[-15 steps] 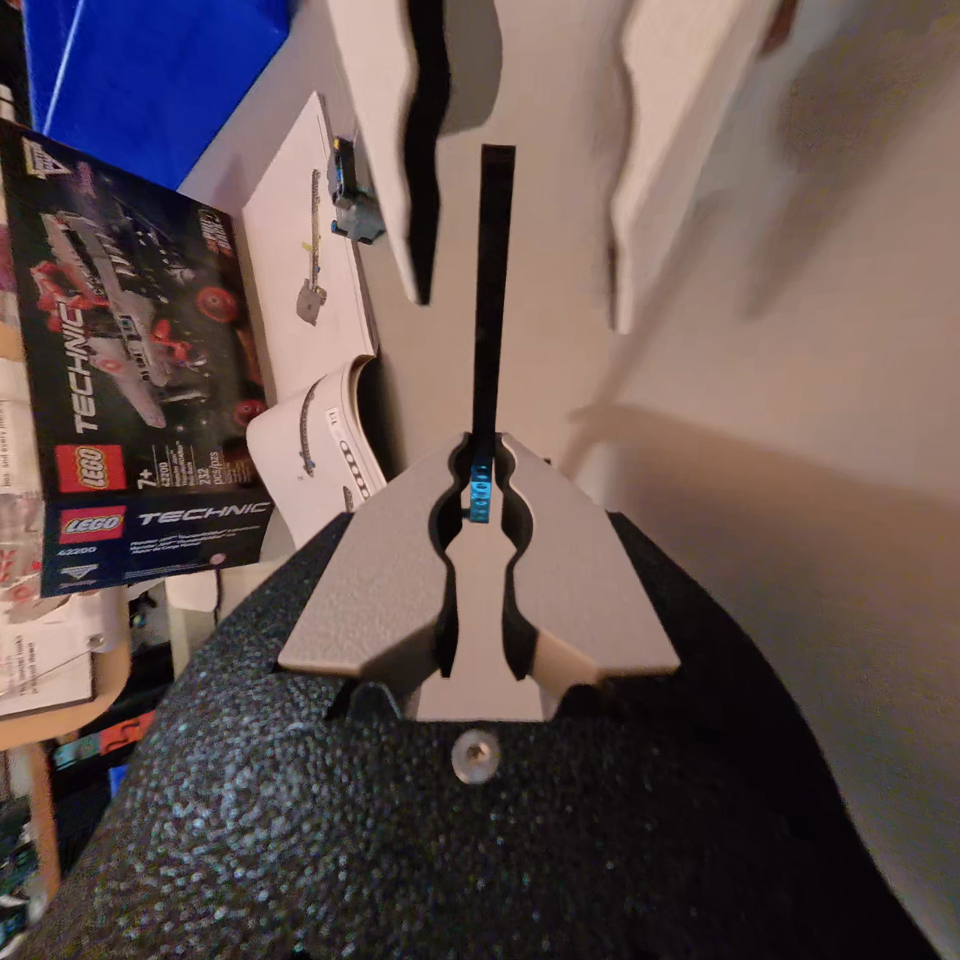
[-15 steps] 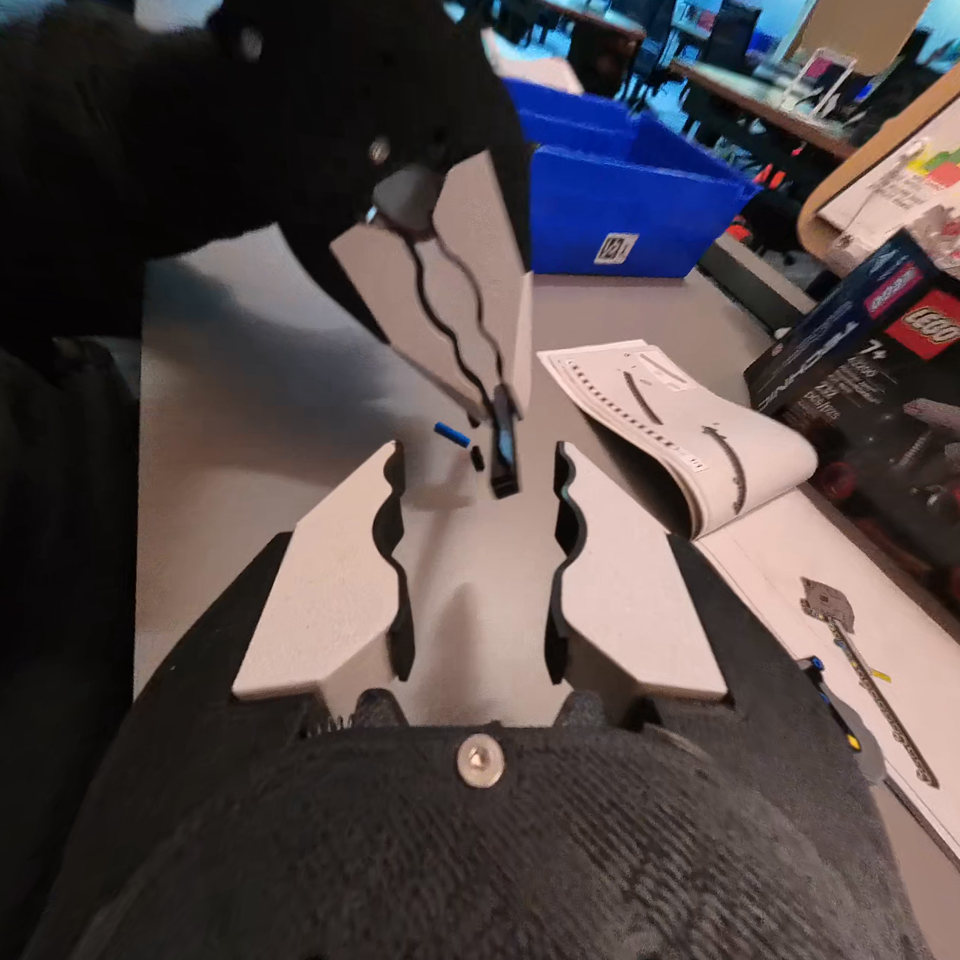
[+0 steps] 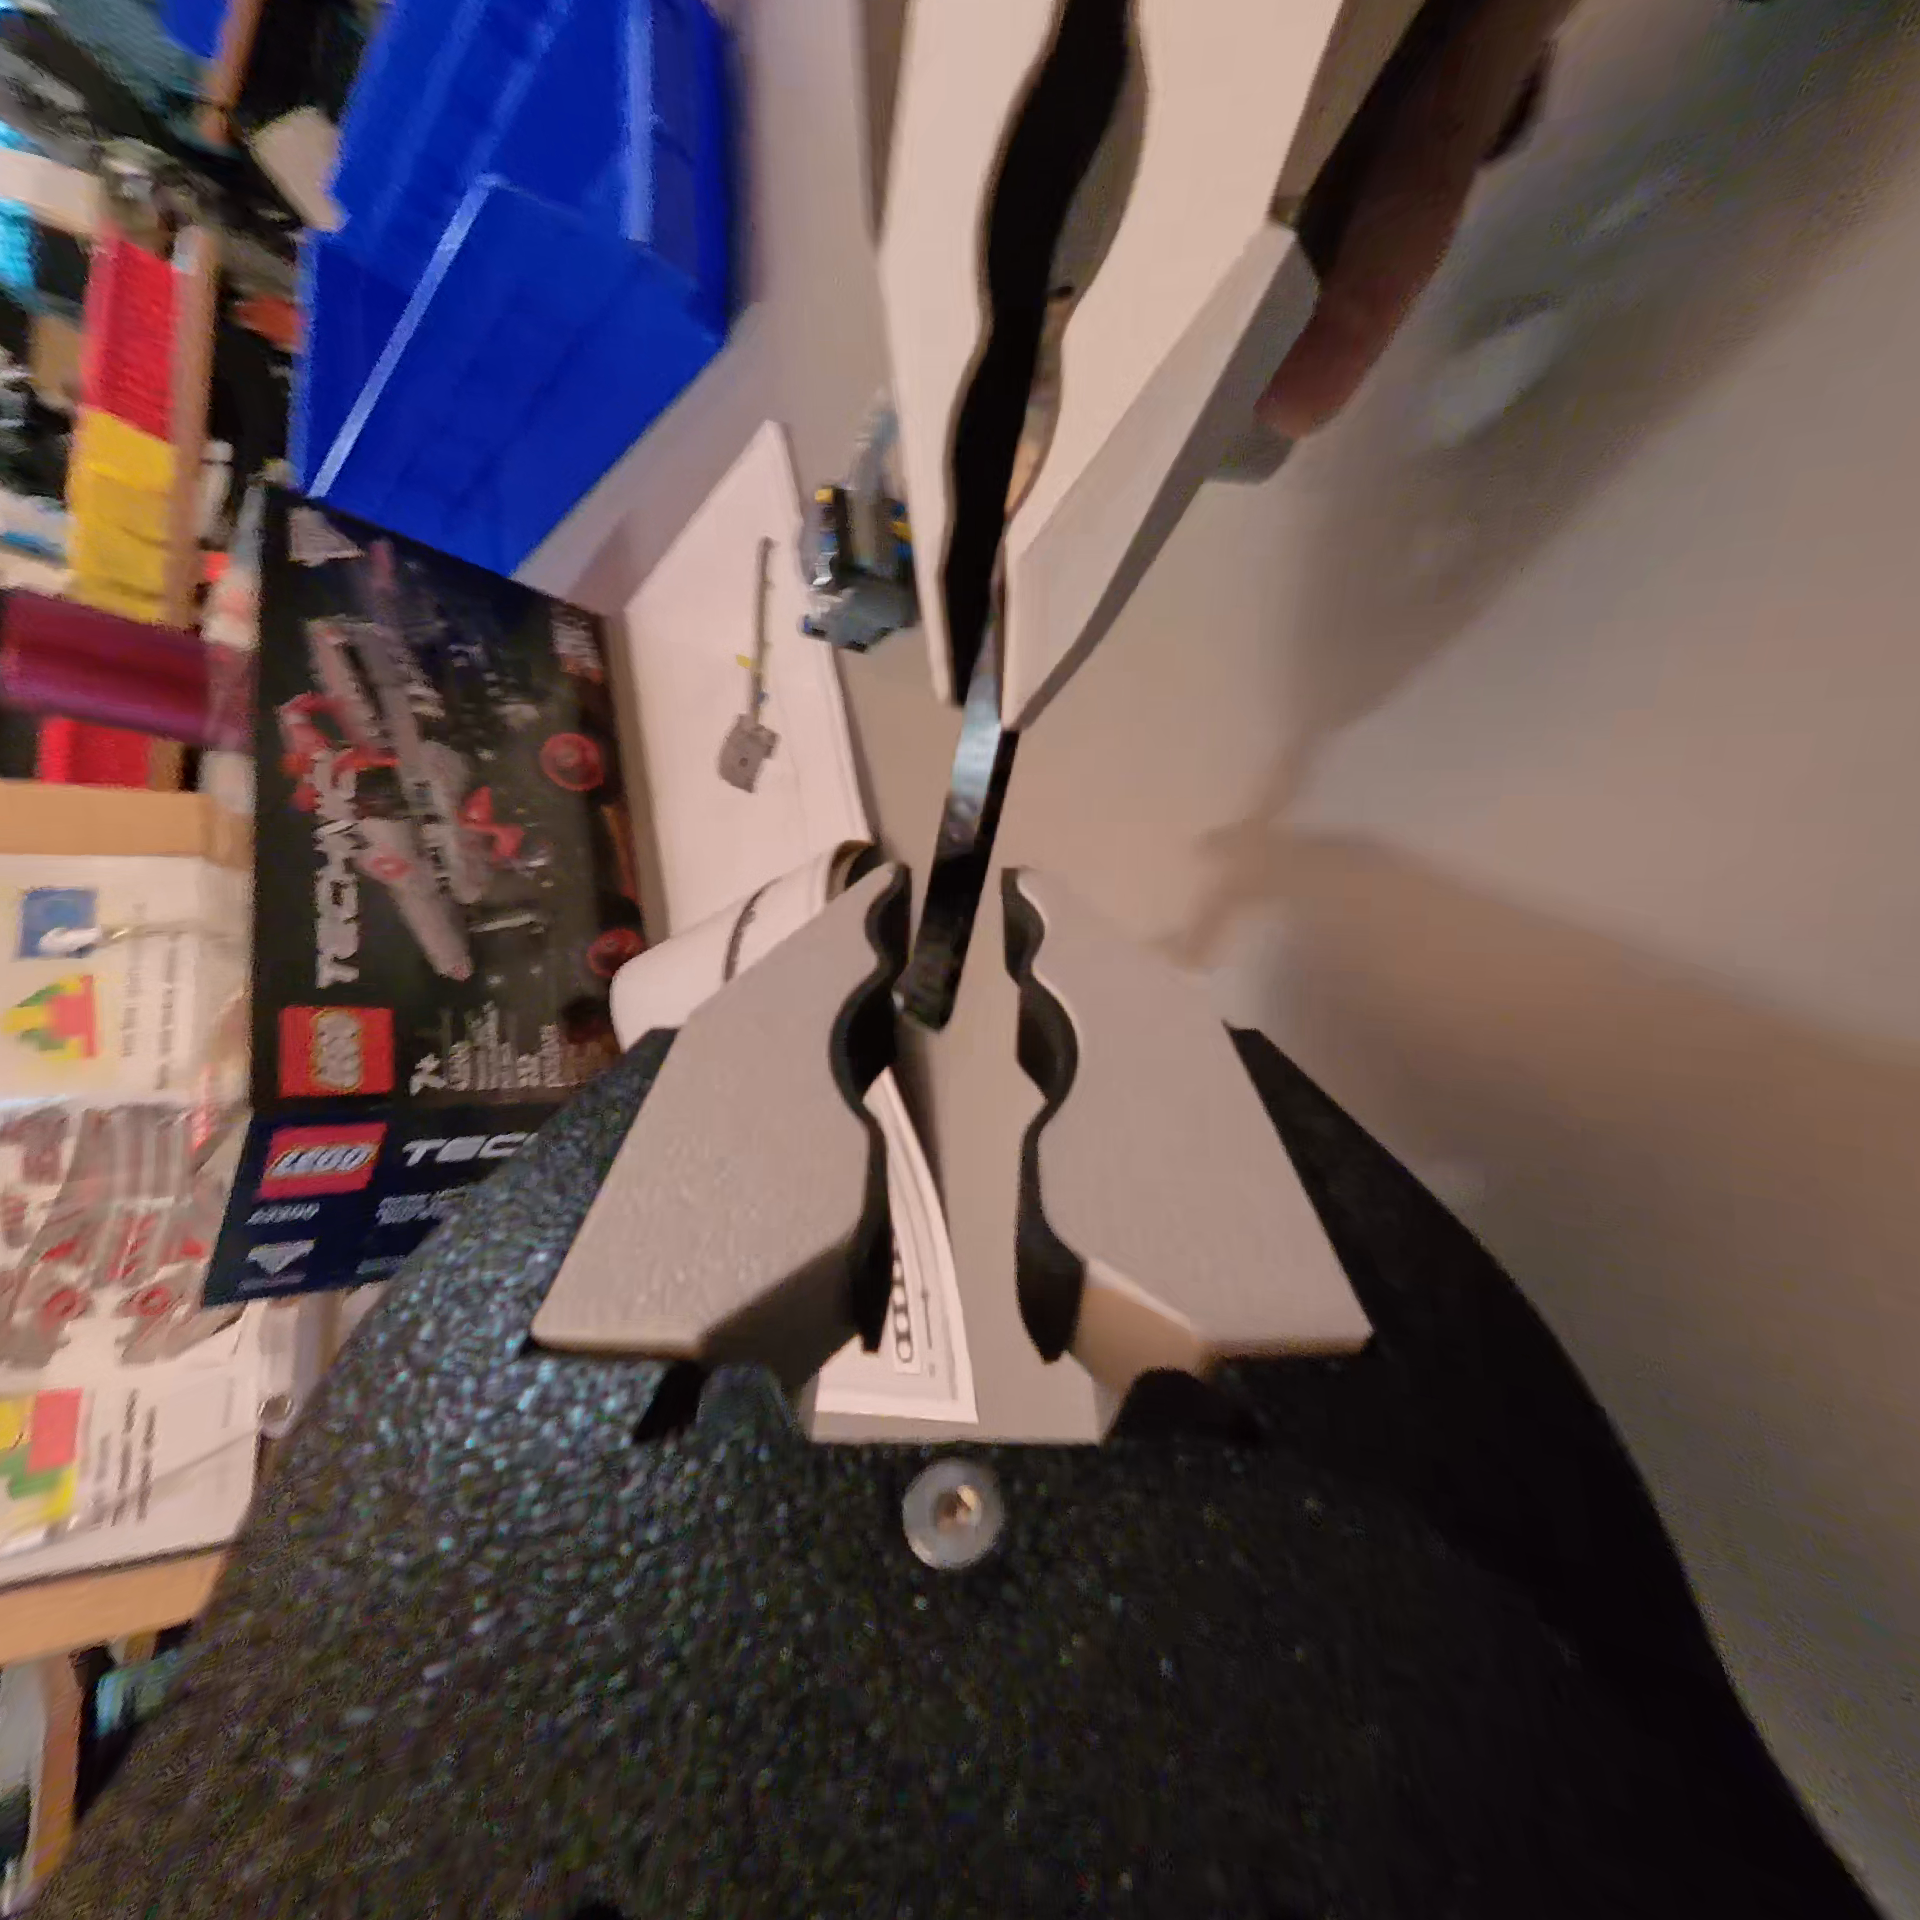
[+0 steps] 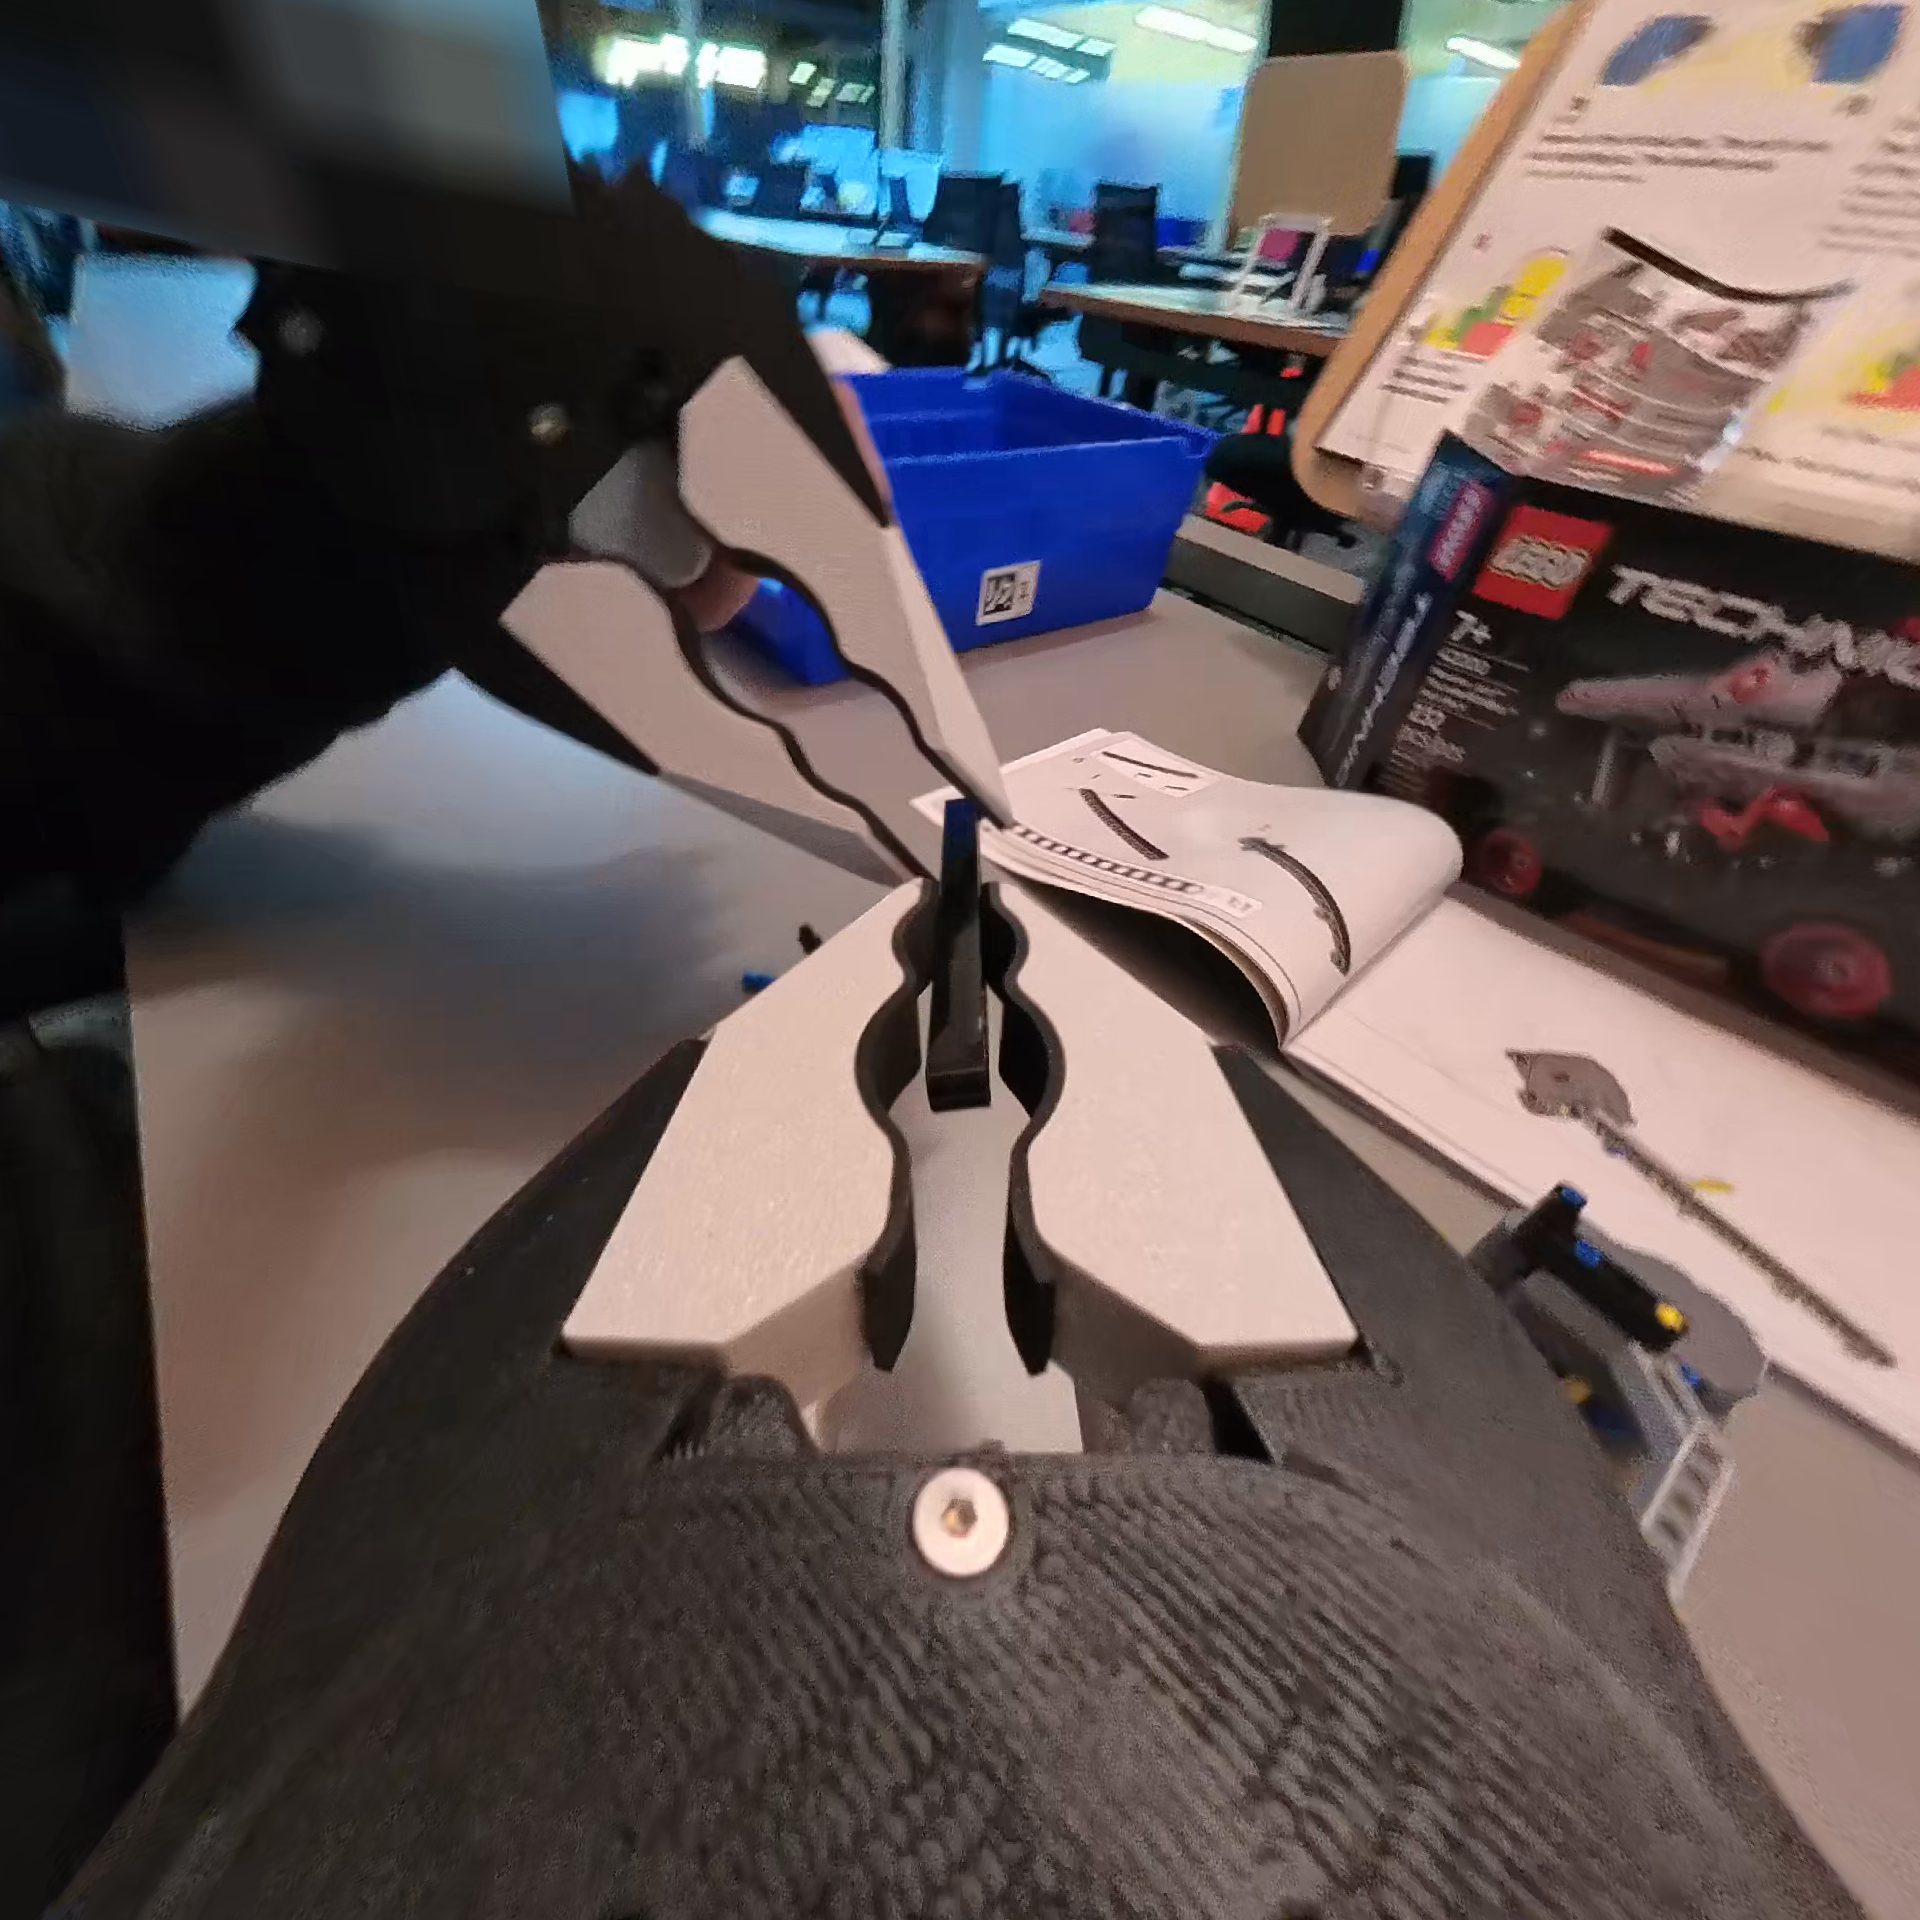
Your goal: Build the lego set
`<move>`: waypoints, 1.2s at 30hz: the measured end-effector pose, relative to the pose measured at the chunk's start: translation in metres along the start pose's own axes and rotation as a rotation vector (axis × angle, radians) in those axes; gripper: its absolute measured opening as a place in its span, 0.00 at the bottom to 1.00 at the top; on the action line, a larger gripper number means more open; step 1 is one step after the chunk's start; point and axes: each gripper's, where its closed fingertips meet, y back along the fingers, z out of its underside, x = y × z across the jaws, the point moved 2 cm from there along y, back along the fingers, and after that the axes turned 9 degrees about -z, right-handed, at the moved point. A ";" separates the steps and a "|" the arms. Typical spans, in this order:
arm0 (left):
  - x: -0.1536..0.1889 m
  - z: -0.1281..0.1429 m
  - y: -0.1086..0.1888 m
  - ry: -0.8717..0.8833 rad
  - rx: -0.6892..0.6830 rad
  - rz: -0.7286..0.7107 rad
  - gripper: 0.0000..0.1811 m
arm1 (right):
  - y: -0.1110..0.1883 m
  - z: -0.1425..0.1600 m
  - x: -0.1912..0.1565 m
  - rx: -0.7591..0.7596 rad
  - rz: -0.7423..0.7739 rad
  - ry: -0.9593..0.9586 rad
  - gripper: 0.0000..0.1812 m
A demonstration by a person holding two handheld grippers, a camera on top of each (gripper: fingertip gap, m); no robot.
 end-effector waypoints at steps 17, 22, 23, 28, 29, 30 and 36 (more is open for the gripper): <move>0.003 -0.014 -0.003 0.169 0.009 -0.153 0.04 | 0.011 -0.013 -0.002 0.083 -0.044 -0.068 0.16; -0.012 -0.033 0.007 0.776 0.214 -0.044 0.04 | 0.013 -0.002 0.007 0.047 0.007 -0.051 0.24; -0.013 -0.039 0.009 0.890 0.265 0.002 0.04 | 0.009 -0.002 0.005 0.063 0.002 -0.060 0.24; -0.015 -0.042 0.007 1.201 0.378 0.031 0.04 | -0.003 -0.007 -0.003 0.122 0.063 0.010 0.20; -0.015 -0.042 0.006 1.244 0.387 0.021 0.04 | -0.003 -0.008 -0.002 0.134 0.087 0.018 0.19; -0.015 -0.042 0.005 1.278 0.396 0.020 0.04 | -0.003 -0.011 -0.002 0.149 0.103 0.027 0.19; -0.010 -0.048 -0.001 1.341 0.433 0.036 0.04 | 0.005 -0.011 0.005 0.126 0.184 0.094 0.08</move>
